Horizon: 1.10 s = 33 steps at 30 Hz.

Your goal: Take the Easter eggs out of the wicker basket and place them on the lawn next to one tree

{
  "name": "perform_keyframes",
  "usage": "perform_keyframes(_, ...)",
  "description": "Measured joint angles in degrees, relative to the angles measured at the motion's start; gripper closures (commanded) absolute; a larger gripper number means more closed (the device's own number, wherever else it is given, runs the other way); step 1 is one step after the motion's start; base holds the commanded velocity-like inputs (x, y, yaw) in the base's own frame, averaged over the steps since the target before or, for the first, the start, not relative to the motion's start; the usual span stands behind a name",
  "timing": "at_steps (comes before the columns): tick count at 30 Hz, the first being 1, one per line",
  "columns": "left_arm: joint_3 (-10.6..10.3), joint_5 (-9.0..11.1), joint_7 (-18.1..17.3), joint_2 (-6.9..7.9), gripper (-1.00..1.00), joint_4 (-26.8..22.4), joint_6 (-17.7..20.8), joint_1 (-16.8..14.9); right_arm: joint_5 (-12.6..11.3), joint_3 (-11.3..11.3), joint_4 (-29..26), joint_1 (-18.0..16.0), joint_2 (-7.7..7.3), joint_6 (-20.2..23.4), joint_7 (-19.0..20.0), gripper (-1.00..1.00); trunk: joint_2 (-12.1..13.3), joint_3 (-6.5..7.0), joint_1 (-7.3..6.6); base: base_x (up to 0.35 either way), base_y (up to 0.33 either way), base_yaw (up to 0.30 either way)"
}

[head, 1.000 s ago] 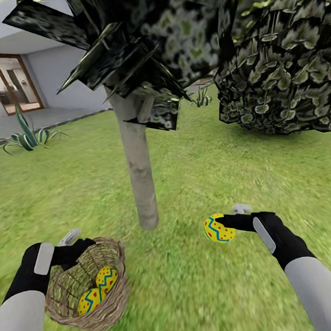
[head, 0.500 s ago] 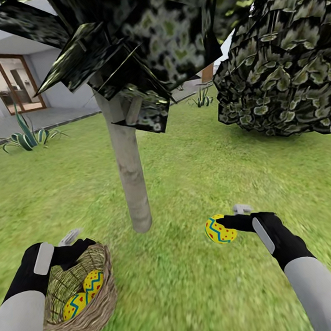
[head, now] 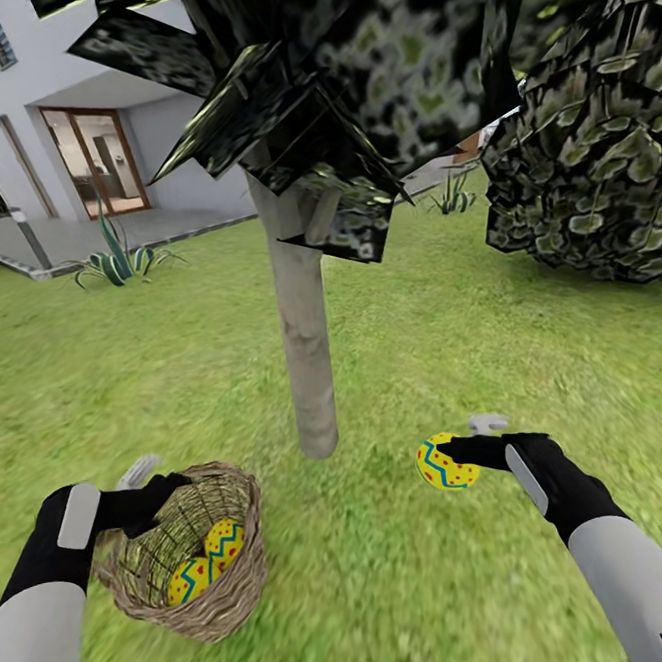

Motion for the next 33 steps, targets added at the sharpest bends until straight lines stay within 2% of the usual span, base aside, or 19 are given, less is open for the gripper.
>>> perform_keyframes(3, -1.18, 5.18, -0.01, 1.12, -1.00, 0.13, 0.68, 1.23, -0.05, 0.00, 0.02, 0.00, 0.00, -0.01, 0.05, 1.00, 0.00, 0.00, 0.00, 0.000, 0.000, 0.273)
perform_keyframes(4, -2.63, 6.95, -0.01, 1.28, -1.00, 0.32, 0.72, 1.68, -0.05, 0.00, 0.02, 0.00, 0.00, -0.02, 0.05, 1.00, 0.00, 0.00, 0.00, 0.000, 0.000, 0.276)
perform_keyframes(5, -6.42, 9.63, -0.02, 1.38, -1.00, 0.43, 0.74, 2.68, -0.04, 0.00, 0.02, 0.00, 0.00, -0.02, 0.04, 1.00, 0.00, 0.00, 0.00, 0.000, 0.000, 0.276)
perform_keyframes(6, -10.83, 12.26, -0.02, 1.42, -1.00, 0.29, 0.74, 3.51, -0.04, 0.00, 0.02, 0.00, 0.00, -0.02, 0.05, 1.00, 0.00, 0.00, 0.00, 0.000, 0.000, 0.276)
perform_keyframes(7, -16.20, 15.57, -0.02, 1.51, -1.00, 0.11, 0.72, 4.14, -0.04, 0.00, 0.02, 0.00, 0.00, -0.02, 0.02, 1.00, 0.00, 0.00, 0.00, 0.000, 0.000, 0.276)
perform_keyframes(8, -23.63, 20.96, -0.04, 1.86, -1.00, -0.03, 0.68, 4.61, -0.05, 0.00, 0.02, 0.00, 0.00, -0.02, 0.01, 1.00, 0.00, 0.00, 0.00, 0.000, 0.000, 0.276)
perform_keyframes(9, -29.93, 25.33, 0.00, 2.54, -1.00, -0.25, 0.83, 4.80, -0.04, 0.00, 0.02, 0.00, 0.00, -0.02, 0.01, 1.00, 0.00, 0.00, 0.00, 0.000, 0.000, 0.276)
perform_keyframes(11, -45.23, 38.53, 0.00, 5.68, -1.00, -4.15, 0.71, 4.96, -0.05, 0.00, 0.02, 0.00, 0.00, -0.02, 0.01, 1.00, 0.00, 0.00, 0.00, 0.000, 0.000, 0.276)
perform_keyframes(13, -53.50, 47.65, 0.07, 7.30, -1.00, -10.13, 0.54, 4.99, -0.05, 0.00, 0.02, 0.00, 0.00, -0.03, 0.00, 1.00, 0.00, 0.00, 0.00, 0.000, 0.000, 0.276)
perform_keyframes(14, -55.48, 49.11, 0.09, 7.69, -1.00, -12.70, 0.49, 4.99, -0.05, 0.00, 0.02, 0.00, 0.00, -0.02, 0.00, 1.00, 0.00, 0.00, 0.00, 0.000, 0.000, 0.276)
perform_keyframes(16, -57.45, 50.49, 0.09, 7.86, -1.00, -17.05, 0.41, 5.06, -0.05, 0.00, 0.02, 0.00, 0.00, -0.02, 0.00, 1.00, 0.00, 0.00, 0.00, 0.000, 0.000, 0.276)
perform_keyframes(20, -57.34, 50.51, 0.25, 6.93, -1.00, -18.79, -0.37, 5.08, 0.15, -0.07, -0.02, 0.00, -0.25, -0.11, 0.00, 1.00, 0.00, 0.00, 0.00, 0.000, -0.002, 0.201)
perform_keyframes(22, -57.28, 50.18, 0.50, 2.88, -1.00, -17.98, -1.96, 5.11, 0.21, -0.09, -0.12, 0.01, -0.41, -1.27, 0.03, 1.00, 0.00, 0.00, 0.00, 0.000, -0.185, 0.027)
perform_keyframes(23, -57.29, 49.28, 0.55, 0.82, -1.00, -17.16, -2.65, 5.10, 0.25, -0.07, -0.12, 0.01, -0.35, -2.55, -0.01, 1.00, 0.00, 0.00, 0.00, 0.000, -0.290, 0.008)
perform_keyframes(24, -57.26, 48.35, 0.57, -0.24, -1.00, -16.66, -3.30, 5.09, 0.28, -0.01, -0.13, 0.01, -0.28, -3.31, -0.04, 1.00, 0.00, 0.00, 0.00, 0.000, -0.312, 0.004)
perform_keyframes(28, -57.29, 47.27, 0.54, -1.79, -1.00, -16.14, -7.47, 5.07, 0.39, 0.07, -0.50, 0.01, -0.47, -4.14, -0.11, 1.00, 0.00, 0.00, 0.00, 0.001, -0.330, 0.003)
perform_keyframes(30, -57.24, 47.32, 0.52, -3.13, -1.00, -15.99, -8.14, 5.09, 0.51, 0.10, -0.35, 0.00, -0.21, -4.19, -0.11, 1.00, 0.00, 0.00, 0.00, 0.051, -0.335, 0.157)
perform_keyframes(32, -57.08, 47.29, 0.52, -3.87, -1.00, -16.03, -8.39, 5.09, 2.07, 0.09, -0.25, -0.01, -0.10, -4.22, -0.10, 1.00, 0.00, 0.00, -0.01, 0.072, -0.335, 0.260)
perform_keyframes(33, -56.34, 47.35, 0.52, -4.02, -1.00, -16.04, -9.52, 5.08, 3.41, 0.08, -0.18, -0.01, -0.04, -4.22, -0.10, 1.00, 0.00, 0.00, -0.01, 0.077, -0.331, 0.287)
